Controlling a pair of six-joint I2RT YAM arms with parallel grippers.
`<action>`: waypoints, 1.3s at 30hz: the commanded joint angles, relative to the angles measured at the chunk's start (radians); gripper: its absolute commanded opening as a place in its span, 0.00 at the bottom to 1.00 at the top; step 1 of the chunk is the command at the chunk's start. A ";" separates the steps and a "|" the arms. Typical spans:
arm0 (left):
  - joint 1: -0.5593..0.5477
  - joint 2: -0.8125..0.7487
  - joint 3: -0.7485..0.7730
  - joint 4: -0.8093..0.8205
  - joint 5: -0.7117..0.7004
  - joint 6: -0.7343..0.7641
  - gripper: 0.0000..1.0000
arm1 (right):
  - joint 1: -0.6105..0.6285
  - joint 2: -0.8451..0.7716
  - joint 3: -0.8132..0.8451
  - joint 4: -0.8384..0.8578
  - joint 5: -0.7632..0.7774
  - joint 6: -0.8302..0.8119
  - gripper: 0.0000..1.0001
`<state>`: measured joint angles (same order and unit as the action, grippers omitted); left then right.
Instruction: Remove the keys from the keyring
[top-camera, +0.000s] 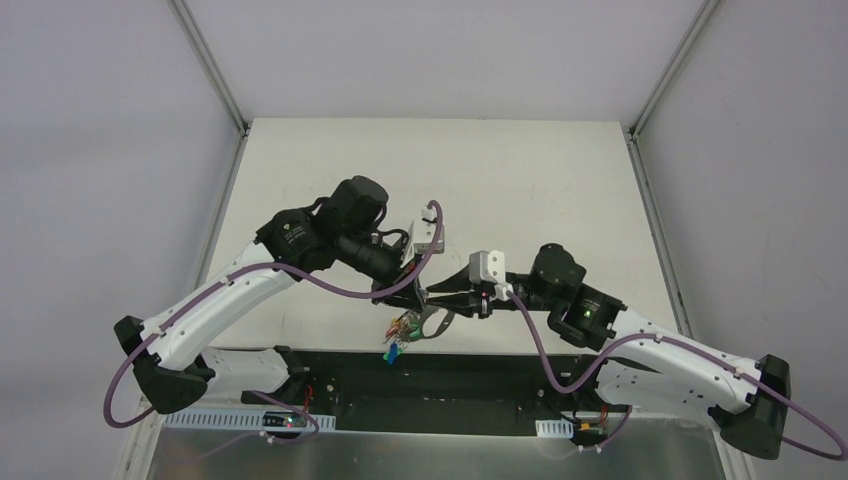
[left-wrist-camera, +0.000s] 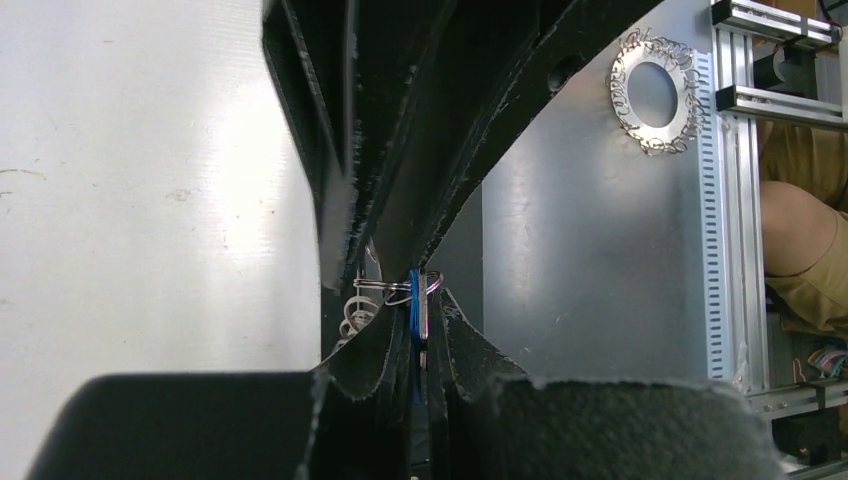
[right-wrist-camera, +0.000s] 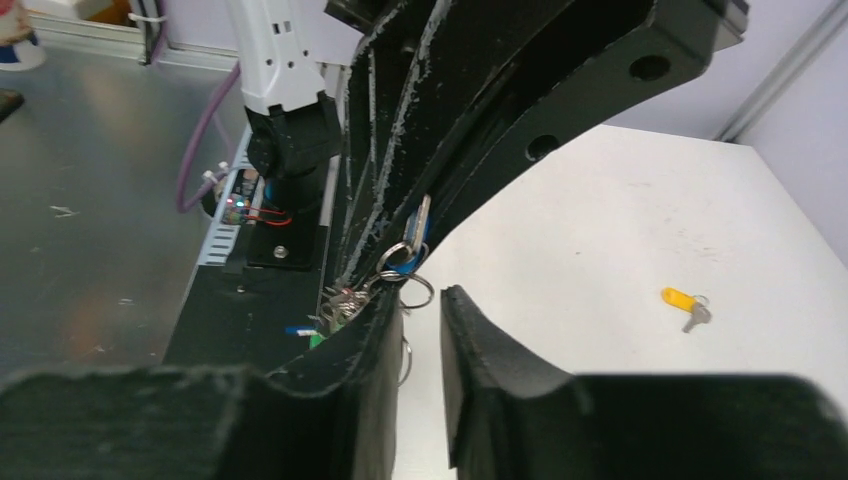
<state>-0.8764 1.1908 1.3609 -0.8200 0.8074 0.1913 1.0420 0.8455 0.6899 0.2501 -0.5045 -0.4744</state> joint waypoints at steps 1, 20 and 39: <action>-0.003 -0.042 0.044 0.002 0.040 0.042 0.00 | -0.005 0.003 0.052 0.058 -0.086 0.017 0.21; -0.003 -0.061 0.037 -0.029 0.013 0.086 0.00 | -0.005 -0.057 0.021 0.035 -0.054 0.077 0.03; -0.005 -0.025 0.069 -0.048 0.066 0.105 0.00 | -0.003 0.072 0.119 0.008 -0.119 0.017 0.41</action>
<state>-0.8772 1.1629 1.3762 -0.8745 0.8116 0.2718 1.0378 0.8967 0.7536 0.2207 -0.5713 -0.4389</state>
